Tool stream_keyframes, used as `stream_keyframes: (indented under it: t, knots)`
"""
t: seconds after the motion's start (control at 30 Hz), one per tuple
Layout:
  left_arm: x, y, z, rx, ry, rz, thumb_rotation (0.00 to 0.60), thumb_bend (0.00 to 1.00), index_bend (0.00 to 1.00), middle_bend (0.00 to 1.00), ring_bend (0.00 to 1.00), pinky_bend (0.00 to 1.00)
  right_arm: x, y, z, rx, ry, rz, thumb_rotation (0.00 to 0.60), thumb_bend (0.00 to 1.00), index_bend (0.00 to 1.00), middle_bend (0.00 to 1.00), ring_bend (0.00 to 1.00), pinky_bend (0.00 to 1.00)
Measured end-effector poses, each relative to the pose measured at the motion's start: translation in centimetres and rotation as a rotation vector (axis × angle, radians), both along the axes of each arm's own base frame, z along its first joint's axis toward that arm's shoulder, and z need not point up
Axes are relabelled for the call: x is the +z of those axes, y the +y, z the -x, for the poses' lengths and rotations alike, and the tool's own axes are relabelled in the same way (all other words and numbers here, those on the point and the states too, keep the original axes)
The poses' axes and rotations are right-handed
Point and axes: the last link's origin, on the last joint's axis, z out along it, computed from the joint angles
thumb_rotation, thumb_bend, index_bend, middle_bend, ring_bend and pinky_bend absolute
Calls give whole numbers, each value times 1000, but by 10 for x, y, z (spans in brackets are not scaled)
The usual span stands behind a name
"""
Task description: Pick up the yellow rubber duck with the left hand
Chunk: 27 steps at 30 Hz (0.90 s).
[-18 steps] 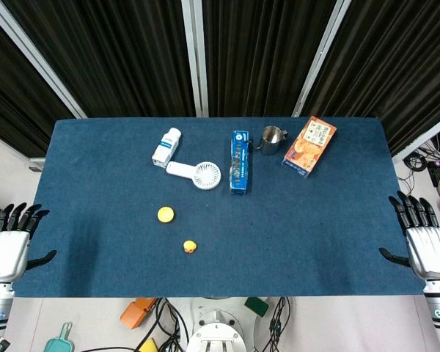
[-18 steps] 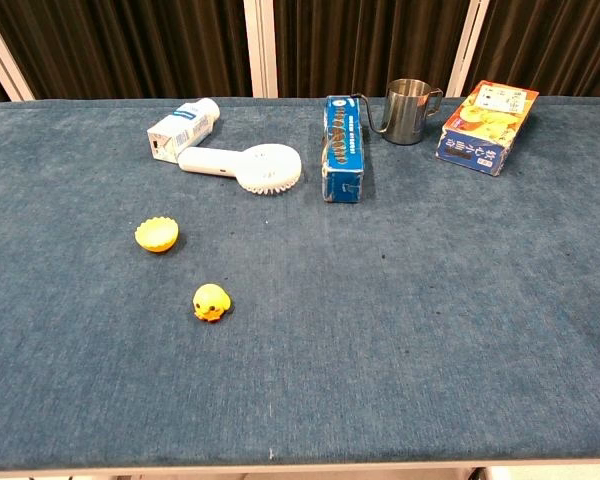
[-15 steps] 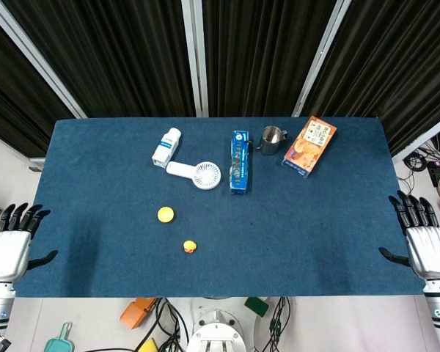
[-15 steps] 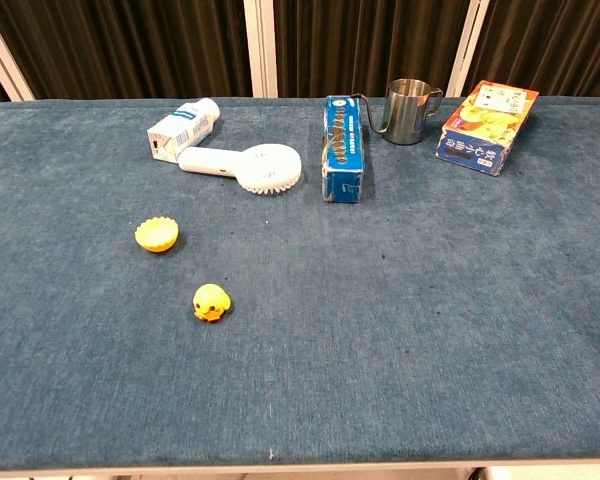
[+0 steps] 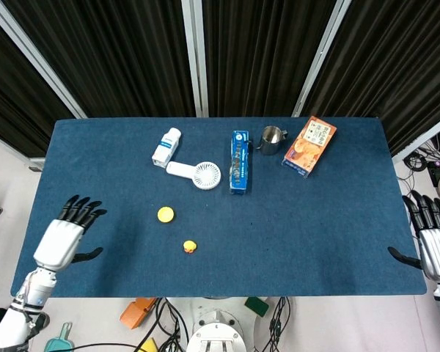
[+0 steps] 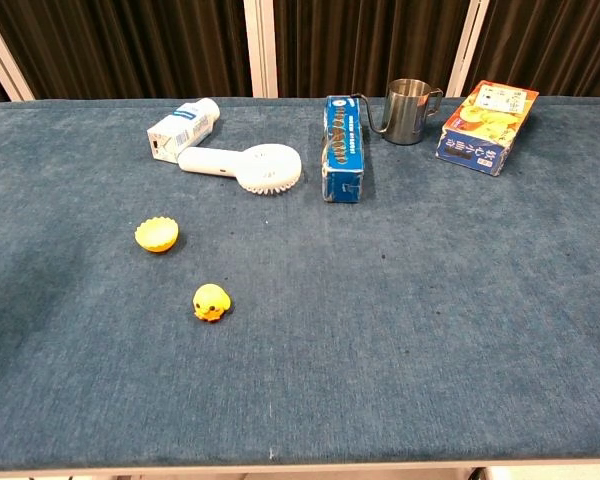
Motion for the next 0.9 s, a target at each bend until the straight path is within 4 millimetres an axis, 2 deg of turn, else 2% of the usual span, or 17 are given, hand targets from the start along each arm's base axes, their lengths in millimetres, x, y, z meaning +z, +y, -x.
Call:
stream_keyframes:
  t: [0.27,0.47,0.67,0.9]
  knots:
    - [-62,26,-51,-164,-1,212,600,216,332,141,62,0,3,6,5,-12,-4,8,600,141,0,12,0,17]
    - [-104,34,-77,-219,33,313,600,234,353,100,11,0,4,7,8,-19,-9,8,600,142,0,12,0,19]
    - [-129,41,-82,-216,85,343,600,280,354,65,0,0,3,8,12,-29,-14,8,600,141,0,12,0,20]
    - [-144,44,-87,-204,89,351,600,308,363,63,0,0,2,8,16,-32,-21,7,600,141,0,11,0,21]
